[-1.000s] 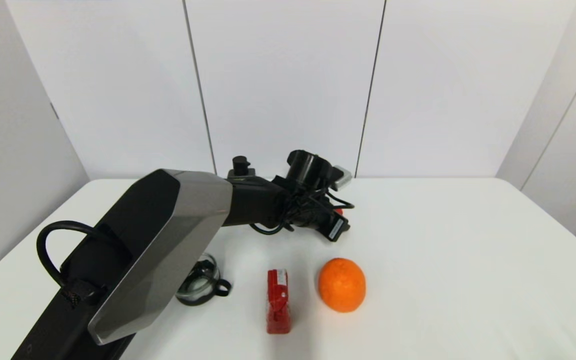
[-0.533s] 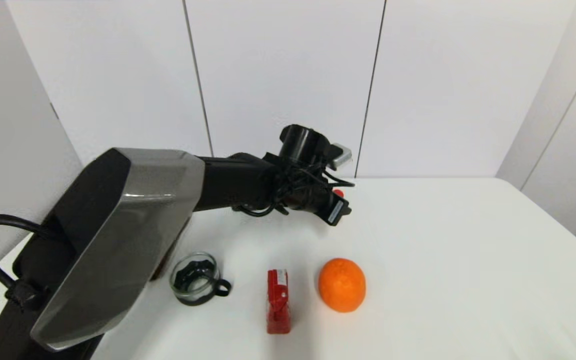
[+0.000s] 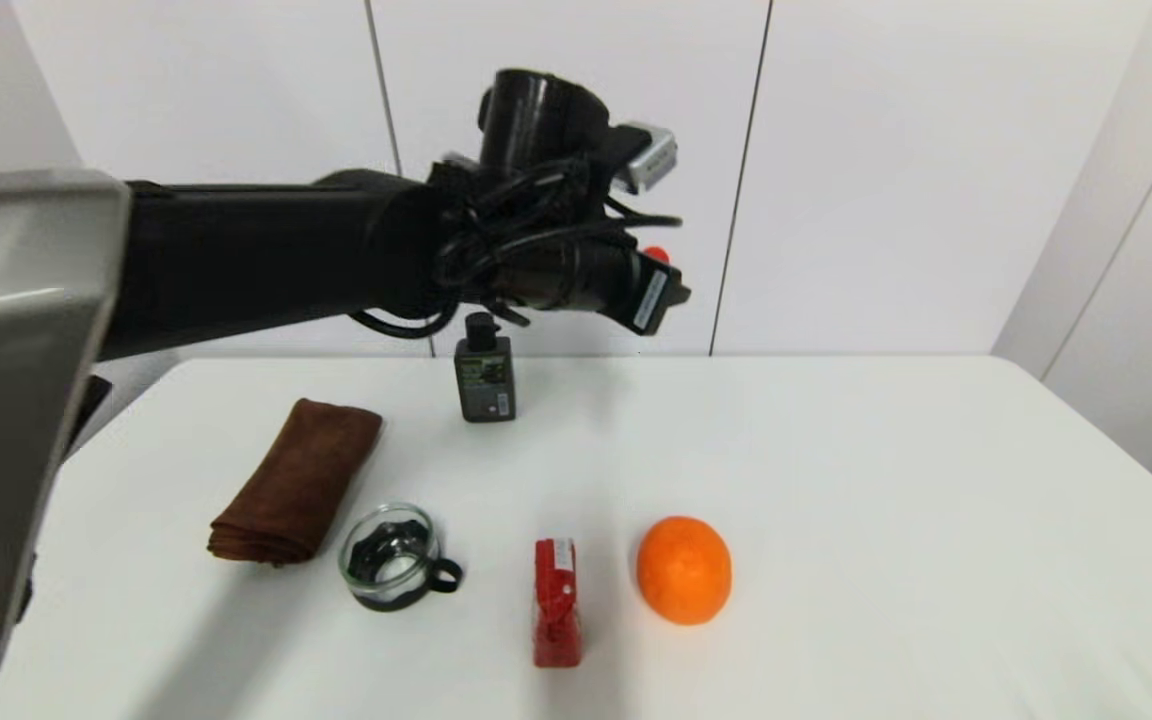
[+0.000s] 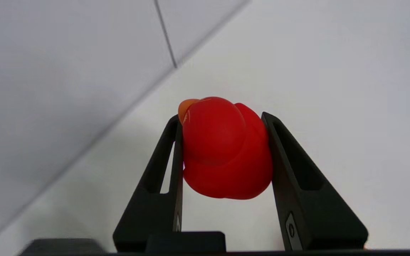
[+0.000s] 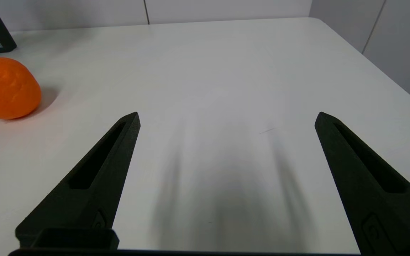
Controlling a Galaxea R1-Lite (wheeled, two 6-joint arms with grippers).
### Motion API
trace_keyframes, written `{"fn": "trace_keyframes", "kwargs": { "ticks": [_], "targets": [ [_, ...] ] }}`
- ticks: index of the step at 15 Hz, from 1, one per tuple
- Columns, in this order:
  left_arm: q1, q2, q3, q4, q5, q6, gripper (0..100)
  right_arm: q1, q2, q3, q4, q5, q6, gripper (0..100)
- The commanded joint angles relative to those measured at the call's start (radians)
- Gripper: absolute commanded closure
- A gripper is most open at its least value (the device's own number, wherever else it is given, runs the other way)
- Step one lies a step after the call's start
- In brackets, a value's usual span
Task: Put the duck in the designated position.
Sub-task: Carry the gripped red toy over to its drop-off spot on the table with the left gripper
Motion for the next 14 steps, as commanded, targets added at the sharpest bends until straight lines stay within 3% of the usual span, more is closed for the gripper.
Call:
{"fn": "trace_keyframes", "kwargs": {
  "ticks": [1, 9, 14],
  "targets": [
    [0.072, -0.168, 0.007, 0.020, 0.040, 0.003, 100, 0.000, 0.002, 0.000, -0.001, 0.000, 0.000, 0],
    [0.301, -0.425, 0.139, 0.083, 0.155, 0.014, 100, 0.000, 0.002, -0.002, -0.001, 0.000, 0.000, 0],
    [0.537, -0.573, 0.227, 0.132, 0.176, 0.045, 100, 0.000, 0.002, 0.000, -0.001, 0.000, 0.000, 0]
  ]
}}
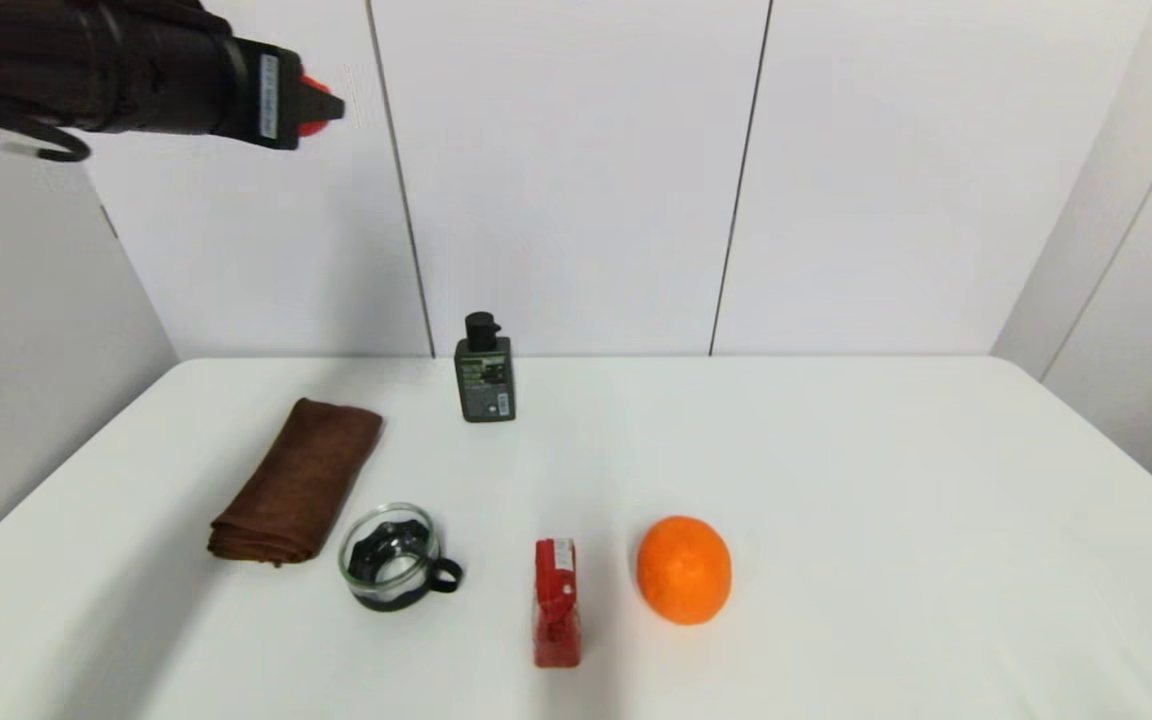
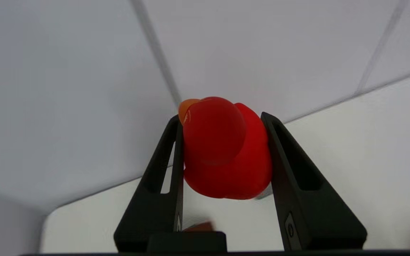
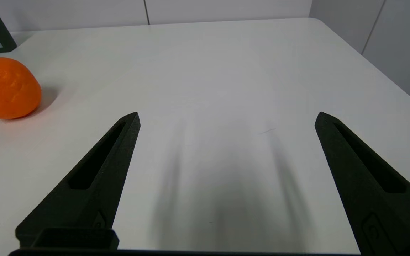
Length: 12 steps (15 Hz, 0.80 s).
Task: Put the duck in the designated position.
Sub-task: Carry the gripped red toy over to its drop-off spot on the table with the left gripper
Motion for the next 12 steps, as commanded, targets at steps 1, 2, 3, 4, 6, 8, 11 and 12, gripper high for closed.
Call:
{"fn": "trace_keyframes", "kwargs": {
  "ticks": [1, 2, 3, 4, 6, 8, 11, 12],
  "targets": [
    [0.187, -0.136, 0.095, 0.014, 0.005, 0.028, 100, 0.000, 0.002, 0.000, -0.001, 0.000, 0.000, 0],
    [0.248, -0.162, 0.127, 0.010, 0.003, 0.037, 100, 0.000, 0.002, 0.000, -0.001, 0.000, 0.003, 0],
    [0.293, -0.184, 0.153, 0.010, 0.002, 0.049, 100, 0.000, 0.002, 0.000, -0.001, 0.000, 0.000, 0],
    [0.331, -0.201, 0.181, 0.011, -0.003, 0.067, 100, 0.000, 0.002, 0.000, -0.001, 0.000, 0.000, 0],
    [0.386, -0.231, 0.261, 0.008, -0.004, 0.078, 100, 0.000, 0.002, 0.000, 0.001, 0.000, 0.000, 0],
    [0.405, -0.259, 0.368, -0.001, -0.017, 0.077, 100, 0.000, 0.002, 0.000, -0.001, 0.000, 0.000, 0],
    [0.406, -0.274, 0.531, -0.070, -0.069, 0.074, 100, 0.000, 0.002, 0.000, -0.001, 0.000, 0.003, 0],
    [0.405, -0.273, 0.583, -0.110, -0.075, 0.074, 100, 0.000, 0.002, 0.000, -0.001, 0.000, 0.003, 0]
  ]
}}
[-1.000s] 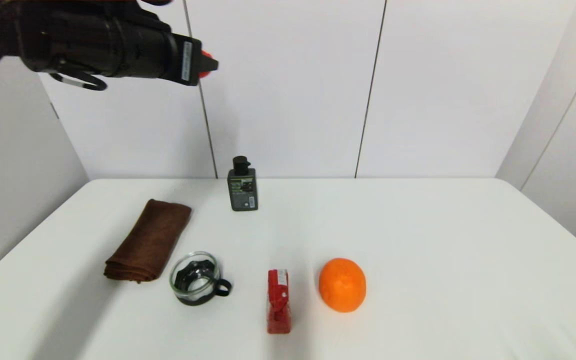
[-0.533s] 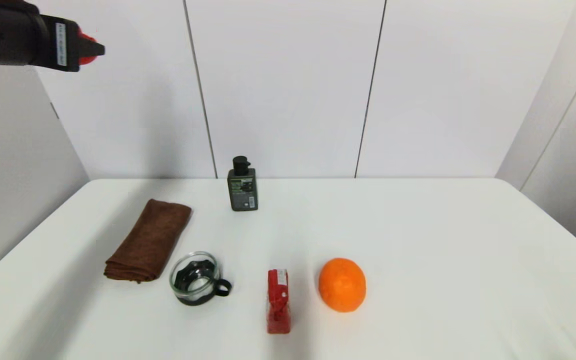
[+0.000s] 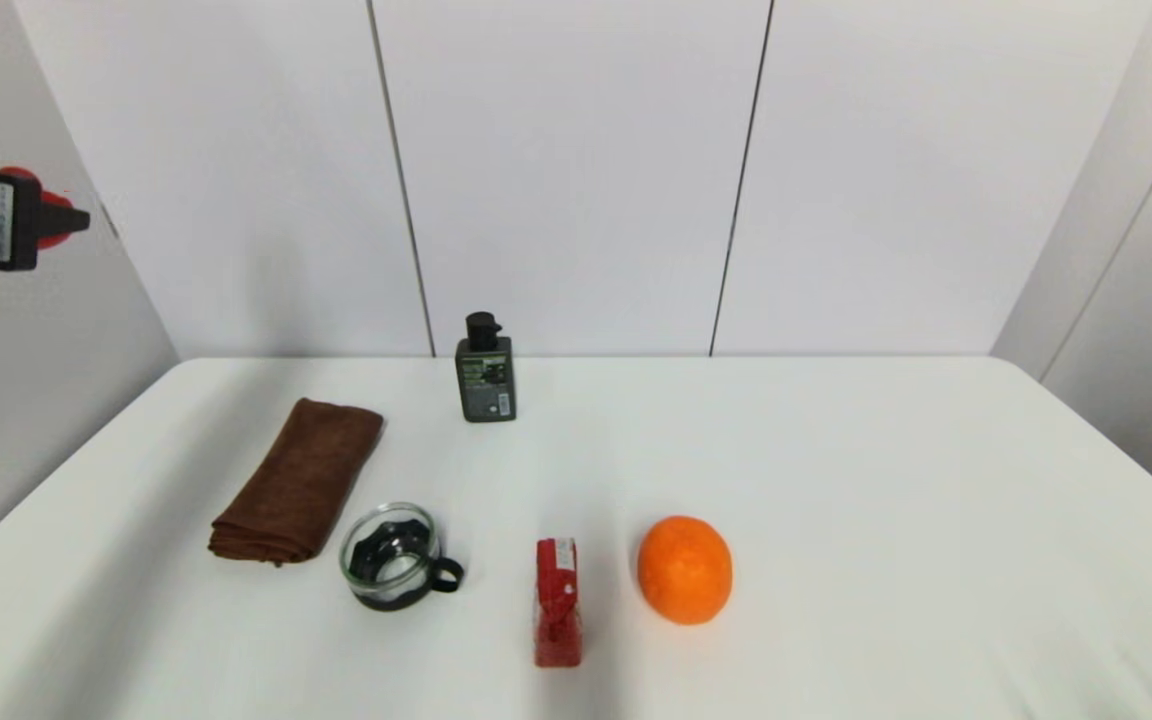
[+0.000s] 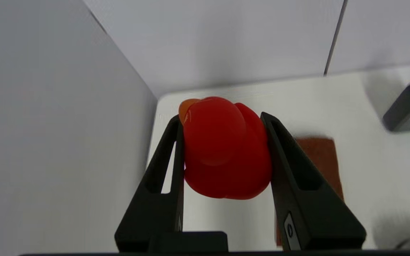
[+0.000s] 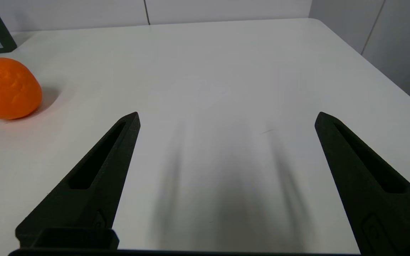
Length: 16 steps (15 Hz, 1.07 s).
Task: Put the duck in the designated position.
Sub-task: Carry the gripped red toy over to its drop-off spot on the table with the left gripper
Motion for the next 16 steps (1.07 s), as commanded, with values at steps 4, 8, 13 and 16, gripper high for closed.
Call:
{"fn": "trace_keyframes", "kwargs": {
  "ticks": [4, 8, 13, 16],
  "targets": [
    [0.005, 0.002, 0.364, -0.253, -0.066, -0.007, 100, 0.000, 0.002, 0.000, 0.000, 0.000, 0.001, 0],
    [0.007, 0.057, 0.520, -0.411, -0.065, -0.007, 100, 0.000, 0.002, 0.000, 0.000, 0.000, -0.002, 0],
    [0.028, 0.124, 0.692, -0.539, -0.060, -0.011, 100, 0.000, 0.002, 0.000, 0.000, 0.000, -0.002, 0],
    [0.042, 0.169, 0.728, -0.562, -0.059, -0.011, 100, 0.000, 0.002, 0.000, 0.000, 0.000, -0.002, 0]
  ]
}}
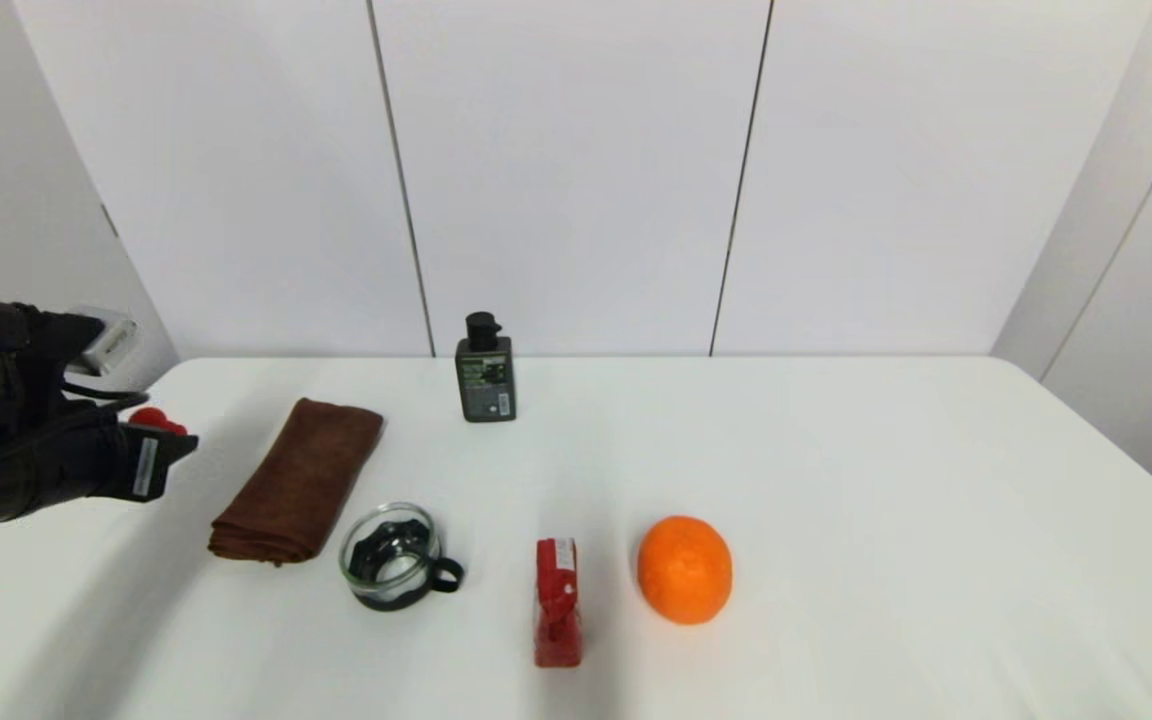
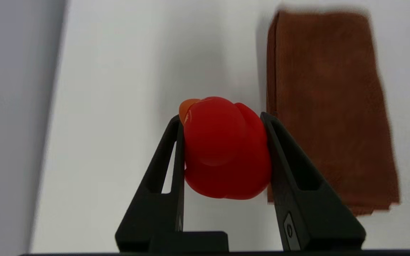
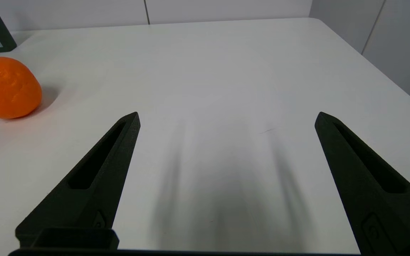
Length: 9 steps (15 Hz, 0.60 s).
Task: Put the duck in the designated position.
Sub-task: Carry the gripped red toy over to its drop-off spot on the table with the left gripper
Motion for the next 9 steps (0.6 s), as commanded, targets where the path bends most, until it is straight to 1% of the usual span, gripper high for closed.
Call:
{"fn": "trace_keyframes", "kwargs": {
  "ticks": [1, 5, 9],
  "targets": [
    [0.029, 0.083, 0.041, -0.044, 0.000, 0.003, 100, 0.000, 0.002, 0.000, -0.001, 0.000, 0.003, 0],
    [0.081, 0.182, 0.067, -0.201, 0.000, 0.002, 100, 0.000, 0.002, 0.000, -0.001, 0.000, 0.000, 0],
    [0.090, 0.248, 0.064, -0.233, -0.004, -0.027, 100, 0.000, 0.002, 0.000, -0.001, 0.000, 0.000, 0]
  ]
}}
